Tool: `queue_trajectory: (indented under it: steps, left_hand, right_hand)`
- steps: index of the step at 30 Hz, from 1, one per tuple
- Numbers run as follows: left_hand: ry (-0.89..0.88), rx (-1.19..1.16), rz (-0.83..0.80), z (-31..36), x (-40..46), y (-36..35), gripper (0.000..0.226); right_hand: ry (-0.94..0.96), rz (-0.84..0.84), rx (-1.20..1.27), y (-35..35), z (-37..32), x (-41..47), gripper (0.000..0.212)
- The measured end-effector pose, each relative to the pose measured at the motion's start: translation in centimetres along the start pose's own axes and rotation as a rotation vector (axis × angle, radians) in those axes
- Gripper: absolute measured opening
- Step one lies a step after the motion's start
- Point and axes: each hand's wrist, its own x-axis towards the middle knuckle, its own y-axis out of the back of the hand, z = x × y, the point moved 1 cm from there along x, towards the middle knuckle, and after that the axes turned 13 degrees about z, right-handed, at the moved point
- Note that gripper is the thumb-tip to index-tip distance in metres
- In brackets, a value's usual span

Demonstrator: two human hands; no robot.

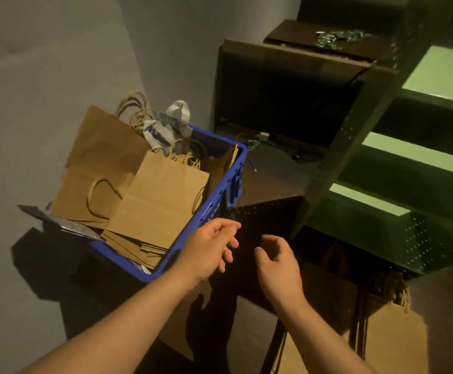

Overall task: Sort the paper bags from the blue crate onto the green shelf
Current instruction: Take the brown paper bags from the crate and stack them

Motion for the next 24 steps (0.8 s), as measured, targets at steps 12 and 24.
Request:
queue_trajectory:
  steps: [12, 24]
  left_hand:
    - [0.074, 0.590, 0.633, 4.5, 10.0, 14.7, 0.061]
    - [0.207, 0.906, 0.499, 2.0, 12.8, 15.9, 0.069]
  right_hand:
    - [-0.061, -0.204, 0.188, -3.0, -5.8, 0.1, 0.020]
    - [-0.163, -0.200, 0.189, -4.1, -6.3, 1.1, 0.032]
